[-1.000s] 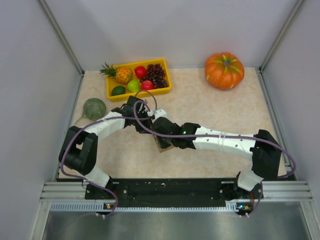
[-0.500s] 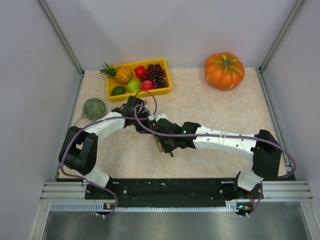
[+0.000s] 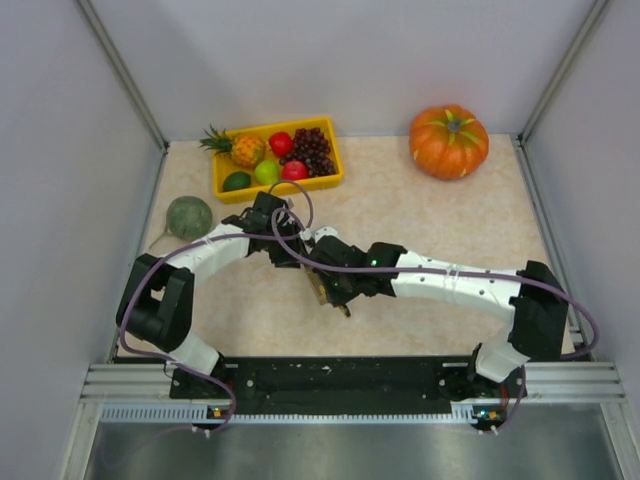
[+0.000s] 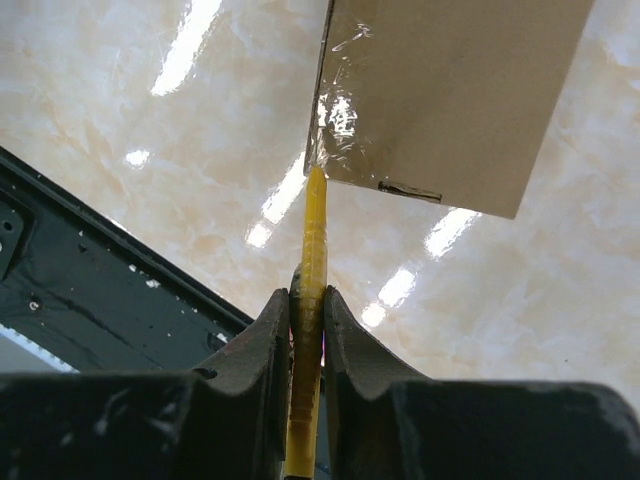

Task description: Unpack the express box

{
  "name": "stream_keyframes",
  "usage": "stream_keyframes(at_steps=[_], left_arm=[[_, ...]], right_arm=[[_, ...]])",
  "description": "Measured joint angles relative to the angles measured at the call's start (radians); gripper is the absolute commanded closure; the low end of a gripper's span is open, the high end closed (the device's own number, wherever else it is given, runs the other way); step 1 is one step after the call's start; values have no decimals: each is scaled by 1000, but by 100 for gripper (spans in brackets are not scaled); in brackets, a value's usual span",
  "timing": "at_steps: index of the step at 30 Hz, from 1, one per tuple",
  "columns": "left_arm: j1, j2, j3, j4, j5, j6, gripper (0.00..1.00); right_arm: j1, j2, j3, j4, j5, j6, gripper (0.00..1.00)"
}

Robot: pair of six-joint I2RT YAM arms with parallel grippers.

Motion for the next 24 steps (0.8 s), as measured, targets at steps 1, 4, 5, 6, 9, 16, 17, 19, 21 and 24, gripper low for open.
stream_keyframes(at_steps=[1,4,5,6,9,16,17,19,21,24], left_arm=[[0,-3,0,-6,-7,5,53],[0,-19,0,-32,-25,19,46],[0,-27,2,-45,-29,22,44],[0,-36,4,-59,-29,24,43],[1,-71,28,-93,-32,28,34],[2,-227,124,-128,0,64,12],[3,-253,130,-129,13,72,11],[5,-322,135,-123,57,93,10],[5,-394,134,-112,122,106,10],[6,-499,98,-24,249,98,9]], right_arm=[[0,-11,1,-4,2,0,100],[-6,-70,3,-10,10,8,100],[-10,-90,3,-10,10,9,100],[-16,-117,3,-9,8,11,100],[-45,-195,3,-8,2,12,100],[-129,-375,-34,-6,-58,-1,100],[-136,-393,-38,-7,-71,-2,100],[-145,-437,-42,-6,-100,-2,100],[-145,-476,-43,-2,-141,-2,100],[-145,-551,-43,18,-217,-1,100]])
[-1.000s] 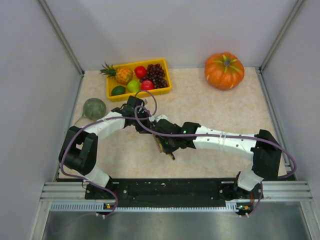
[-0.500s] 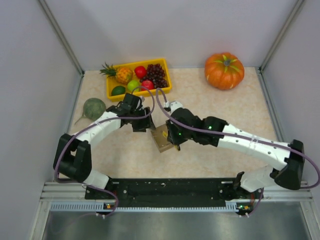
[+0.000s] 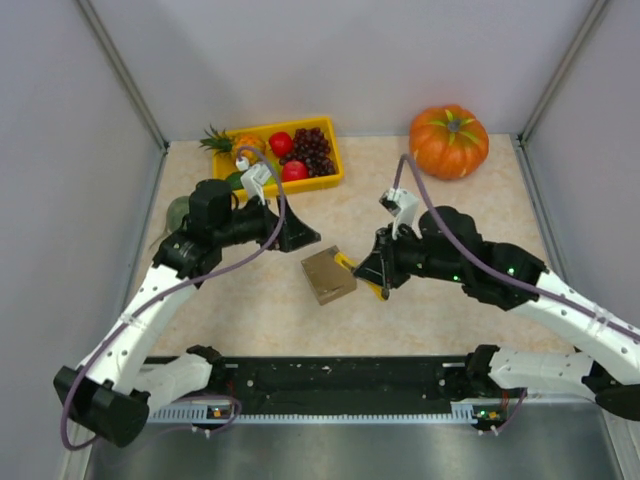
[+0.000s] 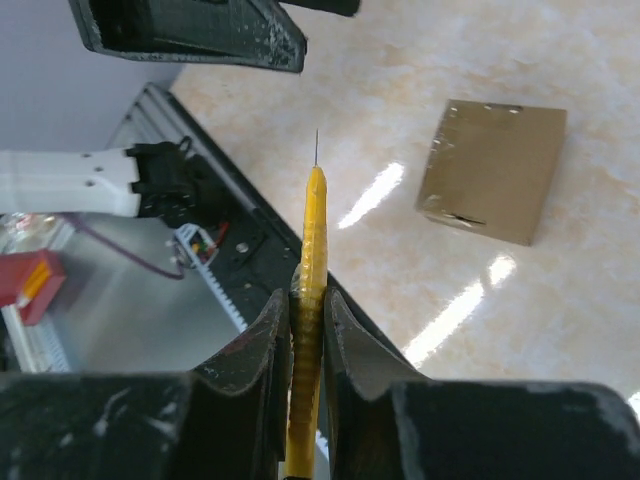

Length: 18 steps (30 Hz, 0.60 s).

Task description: Unpack the express box

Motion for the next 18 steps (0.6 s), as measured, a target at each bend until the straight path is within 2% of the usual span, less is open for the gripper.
stream_keyframes(at_steps=[4,9,13,18], left_arm=[[0,-116,-71,174,219,-82,9],[-5,-132,-93,419,434,-264,7],[-17,-139,-113,605,521,-431,6],[-62,-150,-113,672,575,-505,16]], right_arm=[[0,-89,0,51,-106,0,100],[0,-129,0,130,-255,9,100],[0,-110,0,170,-332,11,100],[0,-74,0,215,-395,12,100]])
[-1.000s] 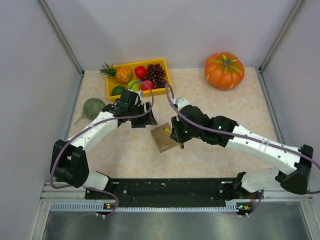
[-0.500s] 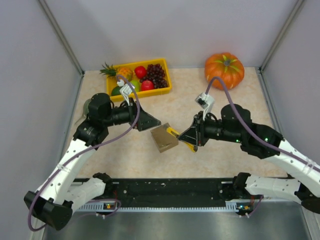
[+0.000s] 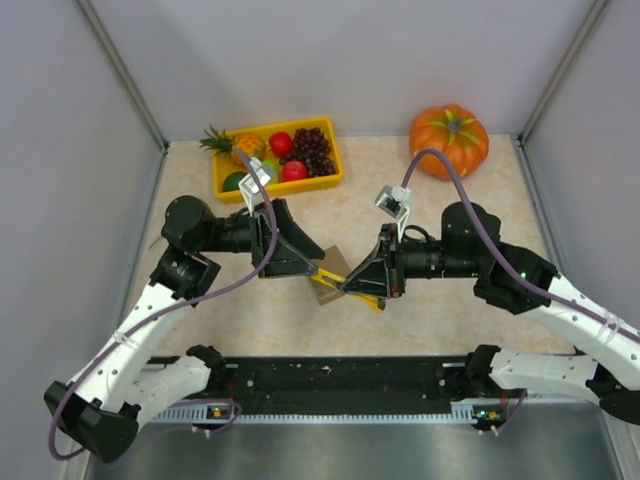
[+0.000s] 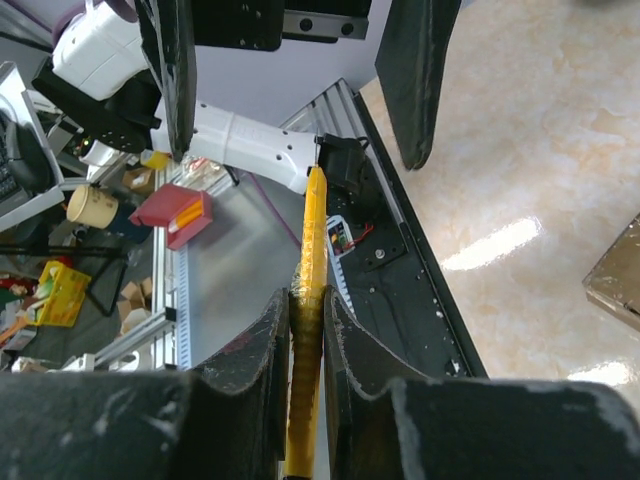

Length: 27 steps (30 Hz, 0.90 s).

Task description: Unpack the express box

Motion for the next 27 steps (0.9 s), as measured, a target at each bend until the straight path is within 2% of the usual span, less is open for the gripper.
stream_keyframes(at_steps=[7,8,11,16,21,22,24,25,27], left_arm=[[-30,-1,-3,6,69,-23,41],[-31,-1,-3,2,79,-20,52],[-31,3,-2,-15,100,-10,61],[-31,7,1,-28,127,-3,64],[-31,5,15,-51,147,13,61],[-31,3,15,-62,151,19,64],[-33,0,16,-87,155,39,73],[-34,-2,16,-102,155,52,84],[-35,-2,16,-131,152,76,96]], right_arm=[[0,18,0,51,-35,-2,100],[0,21,0,56,-39,-3,100],[0,32,0,59,-48,-3,100],[0,41,0,69,-65,0,100],[0,41,0,105,-70,10,100],[0,41,0,108,-69,13,100],[0,43,0,116,-70,16,100],[0,45,0,120,-70,18,100],[0,47,0,126,-74,24,100]])
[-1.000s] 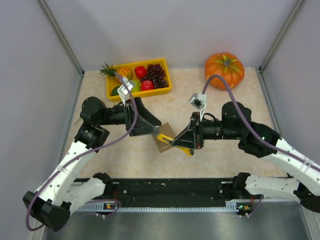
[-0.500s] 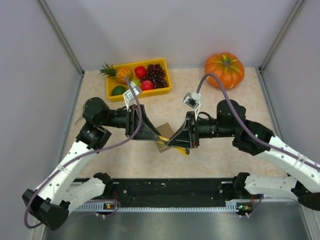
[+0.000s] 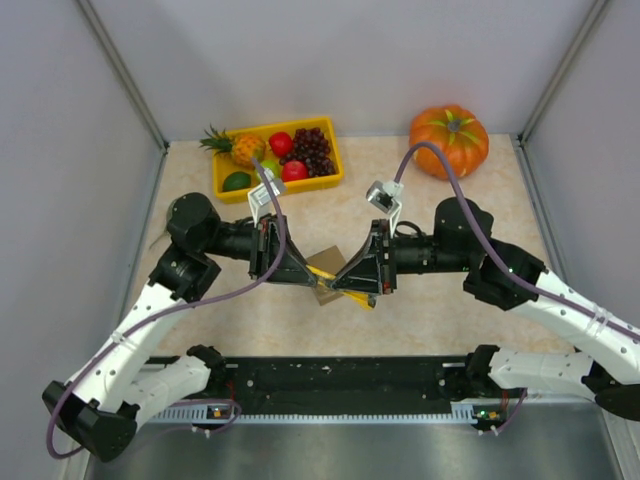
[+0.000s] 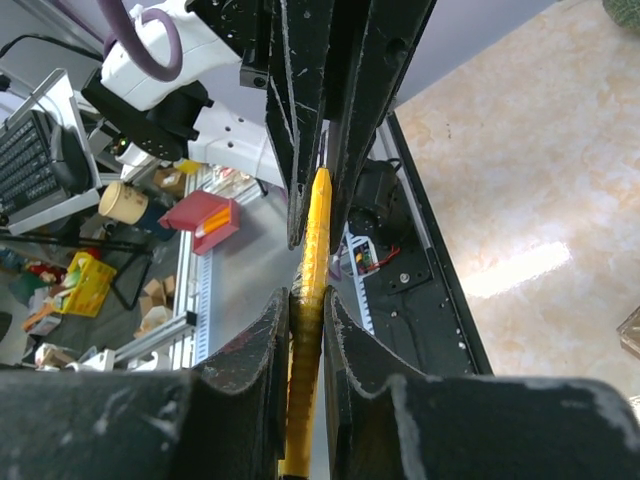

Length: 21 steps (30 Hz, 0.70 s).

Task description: Unpack the express box

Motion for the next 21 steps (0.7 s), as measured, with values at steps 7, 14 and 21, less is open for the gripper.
stream_keyframes(at_steps=[7,14,21], left_arm=[[0,-5,11,-40,-23,41,100],[-1,-13,29,-66,-140,45,100],[-1,-44,61,-90,-316,28,100]], right_arm=[[0,2,0,-2,0,11,52],[0,-44,-50,68,106,40,20],[5,-149,-206,288,254,108,19]])
